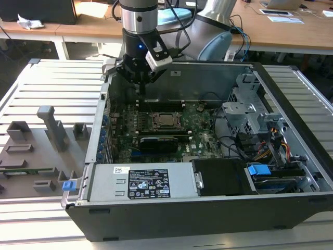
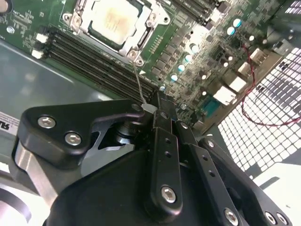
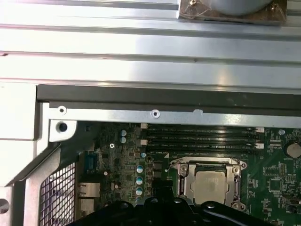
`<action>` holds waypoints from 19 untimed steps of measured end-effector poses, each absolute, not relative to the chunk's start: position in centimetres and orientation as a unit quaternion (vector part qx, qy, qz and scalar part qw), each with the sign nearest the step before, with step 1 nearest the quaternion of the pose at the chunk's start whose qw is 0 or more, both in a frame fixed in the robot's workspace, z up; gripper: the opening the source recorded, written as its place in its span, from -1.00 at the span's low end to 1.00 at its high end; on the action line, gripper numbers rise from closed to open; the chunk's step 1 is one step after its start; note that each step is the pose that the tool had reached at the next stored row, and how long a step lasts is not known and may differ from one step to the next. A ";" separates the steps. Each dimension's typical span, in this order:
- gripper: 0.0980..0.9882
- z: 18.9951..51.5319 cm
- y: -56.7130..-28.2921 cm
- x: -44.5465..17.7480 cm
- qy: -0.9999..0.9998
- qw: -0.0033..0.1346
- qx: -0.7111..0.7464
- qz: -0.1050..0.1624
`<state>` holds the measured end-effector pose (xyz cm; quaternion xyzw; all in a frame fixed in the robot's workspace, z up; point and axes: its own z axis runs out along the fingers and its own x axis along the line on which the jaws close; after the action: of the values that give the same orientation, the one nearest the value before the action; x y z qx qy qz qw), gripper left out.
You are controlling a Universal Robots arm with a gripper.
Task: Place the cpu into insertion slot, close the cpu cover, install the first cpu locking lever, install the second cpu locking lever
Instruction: 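Install the first cpu locking lever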
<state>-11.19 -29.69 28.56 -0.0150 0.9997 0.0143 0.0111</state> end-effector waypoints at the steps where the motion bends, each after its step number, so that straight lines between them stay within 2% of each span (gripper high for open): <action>1: -0.98 28.6 -29.7 -11.3 1.000 0.011 -0.015 0.014; 8: -0.98 28.2 -29.5 -12.9 1.000 0.011 -0.015 0.013; 19: -0.98 27.2 -29.4 -12.2 1.000 0.011 -0.015 0.011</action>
<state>-12.18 -29.39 27.21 -0.0150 0.9998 0.0109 0.0112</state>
